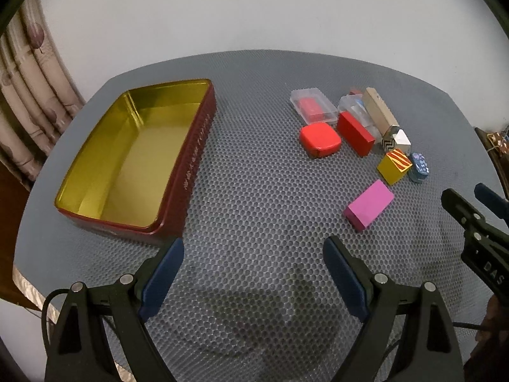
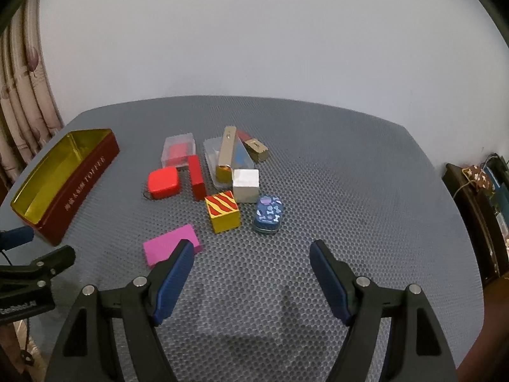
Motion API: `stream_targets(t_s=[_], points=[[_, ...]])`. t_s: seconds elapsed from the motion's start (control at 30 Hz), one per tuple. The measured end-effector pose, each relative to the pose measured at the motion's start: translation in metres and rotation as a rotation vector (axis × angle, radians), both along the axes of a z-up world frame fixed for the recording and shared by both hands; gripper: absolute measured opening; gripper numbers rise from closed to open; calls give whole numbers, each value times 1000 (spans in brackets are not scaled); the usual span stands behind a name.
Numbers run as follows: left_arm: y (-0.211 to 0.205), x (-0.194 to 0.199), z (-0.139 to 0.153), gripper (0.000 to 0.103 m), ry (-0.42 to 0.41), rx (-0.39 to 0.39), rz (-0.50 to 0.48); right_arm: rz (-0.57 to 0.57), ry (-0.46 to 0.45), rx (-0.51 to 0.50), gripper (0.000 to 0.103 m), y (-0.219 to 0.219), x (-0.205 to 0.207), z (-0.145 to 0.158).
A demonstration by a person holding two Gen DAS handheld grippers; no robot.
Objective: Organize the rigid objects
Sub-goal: 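Move both tools toward the cluster of objects beside the tin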
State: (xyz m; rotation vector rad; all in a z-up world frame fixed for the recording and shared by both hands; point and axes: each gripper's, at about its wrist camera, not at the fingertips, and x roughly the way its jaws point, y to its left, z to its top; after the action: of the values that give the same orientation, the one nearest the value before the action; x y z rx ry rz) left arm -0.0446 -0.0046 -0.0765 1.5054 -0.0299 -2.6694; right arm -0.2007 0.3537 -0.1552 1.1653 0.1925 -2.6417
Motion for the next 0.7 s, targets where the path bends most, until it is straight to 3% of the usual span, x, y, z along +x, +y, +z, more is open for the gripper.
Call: stream_targets(t_s=[0.7], points=[[19,-24,-30,87,-59,-54,-92,-26,-67,26,75,3,-61,-52]])
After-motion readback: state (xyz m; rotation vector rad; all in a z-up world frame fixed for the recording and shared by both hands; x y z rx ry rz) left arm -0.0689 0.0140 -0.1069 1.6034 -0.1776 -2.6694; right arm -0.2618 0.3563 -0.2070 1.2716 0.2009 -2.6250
